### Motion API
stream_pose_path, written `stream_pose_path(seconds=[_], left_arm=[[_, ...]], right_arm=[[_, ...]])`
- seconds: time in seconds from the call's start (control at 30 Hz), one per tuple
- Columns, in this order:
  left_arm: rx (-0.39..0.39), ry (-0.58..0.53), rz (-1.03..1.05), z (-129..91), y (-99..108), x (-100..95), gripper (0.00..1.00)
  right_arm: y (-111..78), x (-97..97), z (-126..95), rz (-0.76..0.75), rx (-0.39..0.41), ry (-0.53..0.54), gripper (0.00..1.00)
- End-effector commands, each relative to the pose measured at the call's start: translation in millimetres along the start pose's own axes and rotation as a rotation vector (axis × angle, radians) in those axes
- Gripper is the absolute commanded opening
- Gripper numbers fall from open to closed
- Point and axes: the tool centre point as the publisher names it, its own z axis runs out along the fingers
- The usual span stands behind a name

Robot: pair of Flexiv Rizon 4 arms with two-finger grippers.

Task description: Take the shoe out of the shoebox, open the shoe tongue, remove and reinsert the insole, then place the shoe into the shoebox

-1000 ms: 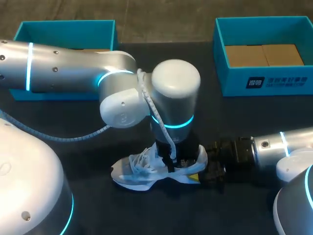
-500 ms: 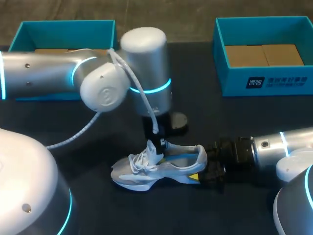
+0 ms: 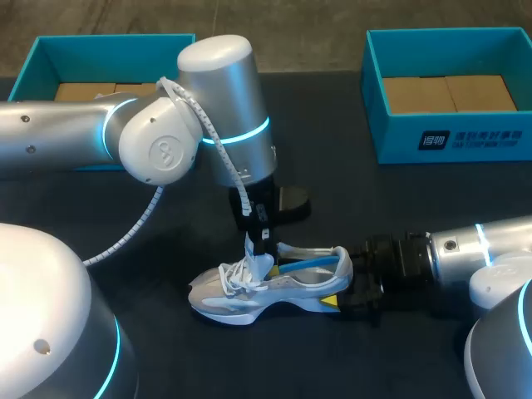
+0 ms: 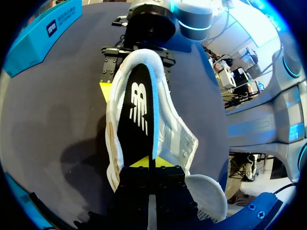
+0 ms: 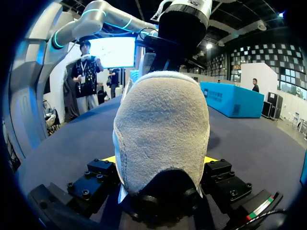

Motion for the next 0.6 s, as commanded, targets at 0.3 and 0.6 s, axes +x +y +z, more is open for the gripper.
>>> stream_pose_path(seconds=[0.3, 0.6], left_arm=[[0.068, 0.062, 0.048, -13, -1, 9.2, 0.00], [0.118, 0.071, 0.046, -22, -5, 10.9, 0.00]], right_arm=[[0.2, 0.7, 1, 0.001, 0.005, 0.000, 0.00], [0.2, 0.7, 1, 0.001, 0.005, 0.000, 0.00]])
